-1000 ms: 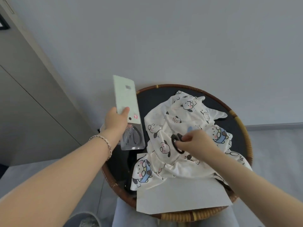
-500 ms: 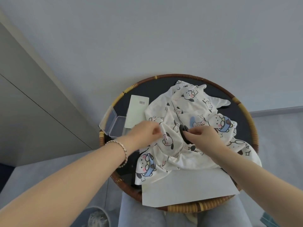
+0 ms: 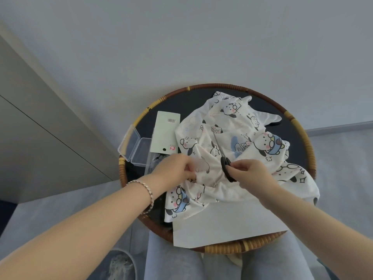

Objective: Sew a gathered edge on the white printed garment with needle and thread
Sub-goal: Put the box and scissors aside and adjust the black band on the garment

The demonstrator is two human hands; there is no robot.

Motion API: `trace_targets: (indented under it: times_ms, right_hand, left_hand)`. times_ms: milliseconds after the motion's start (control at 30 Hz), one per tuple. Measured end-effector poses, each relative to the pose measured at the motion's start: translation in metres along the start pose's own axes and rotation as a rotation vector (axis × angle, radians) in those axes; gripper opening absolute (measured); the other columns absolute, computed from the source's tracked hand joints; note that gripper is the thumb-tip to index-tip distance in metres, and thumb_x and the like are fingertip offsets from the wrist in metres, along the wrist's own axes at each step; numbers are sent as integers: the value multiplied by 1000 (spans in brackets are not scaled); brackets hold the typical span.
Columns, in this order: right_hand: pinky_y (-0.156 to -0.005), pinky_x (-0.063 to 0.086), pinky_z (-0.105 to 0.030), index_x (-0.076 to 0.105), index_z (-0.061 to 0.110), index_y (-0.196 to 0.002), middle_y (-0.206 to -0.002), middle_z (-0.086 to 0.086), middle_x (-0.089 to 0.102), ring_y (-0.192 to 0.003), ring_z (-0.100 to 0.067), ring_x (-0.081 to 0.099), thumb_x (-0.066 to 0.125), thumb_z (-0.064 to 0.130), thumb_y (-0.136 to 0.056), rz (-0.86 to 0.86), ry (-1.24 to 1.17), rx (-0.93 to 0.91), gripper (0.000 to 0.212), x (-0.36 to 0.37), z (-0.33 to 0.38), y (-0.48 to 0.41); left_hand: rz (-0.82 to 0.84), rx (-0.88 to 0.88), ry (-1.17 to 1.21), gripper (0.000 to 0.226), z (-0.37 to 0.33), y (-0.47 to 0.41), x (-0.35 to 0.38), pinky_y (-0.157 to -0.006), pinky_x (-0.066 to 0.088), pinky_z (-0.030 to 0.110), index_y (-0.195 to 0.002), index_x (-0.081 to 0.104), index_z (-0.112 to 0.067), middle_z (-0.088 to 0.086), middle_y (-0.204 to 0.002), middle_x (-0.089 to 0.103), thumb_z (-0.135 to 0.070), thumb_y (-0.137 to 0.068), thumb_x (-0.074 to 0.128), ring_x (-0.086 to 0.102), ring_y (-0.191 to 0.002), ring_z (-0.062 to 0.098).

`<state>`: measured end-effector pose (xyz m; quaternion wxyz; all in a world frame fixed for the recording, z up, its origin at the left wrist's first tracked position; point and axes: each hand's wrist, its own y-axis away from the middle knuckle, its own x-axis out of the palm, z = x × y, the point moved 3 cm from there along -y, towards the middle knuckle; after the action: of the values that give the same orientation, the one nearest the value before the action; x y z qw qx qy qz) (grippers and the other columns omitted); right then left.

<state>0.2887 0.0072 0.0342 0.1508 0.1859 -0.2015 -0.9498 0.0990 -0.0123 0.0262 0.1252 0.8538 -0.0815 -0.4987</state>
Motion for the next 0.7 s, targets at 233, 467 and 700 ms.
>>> trace_targets:
  times_ms: [233, 467, 700]
  right_hand:
    - [-42, 22, -15, 69, 0, -92, -48, 4, 45, -45, -7, 23, 75, 20, -73, 319, -292, 187, 28, 19, 9, 17]
    - [-40, 31, -12, 67, 3, -86, -67, 1, 57, -43, -4, 31, 73, 26, -74, 237, -599, 172, 26, 39, 37, 19]
    - [-37, 32, -12, 67, 3, -87, -71, -2, 59, -38, -3, 34, 72, 11, -77, 160, -612, 168, 14, 38, 39, 10]
  left_hand:
    - [-94, -337, 928, 8, -10, 26, -49, -55, 55, 18, -85, 68, -9, 3, -67, 72, -16, -81, 69, 69, -58, 11]
    - [-43, -220, 846, 7, -38, 49, -49, -53, 53, 18, -83, 67, -12, 0, -65, 72, -19, -84, 66, 69, -58, 12]
    - [-18, -119, 788, 5, -45, 56, -36, -54, 53, 17, -87, 66, -7, 6, -68, 71, -10, -83, 66, 67, -53, 13]
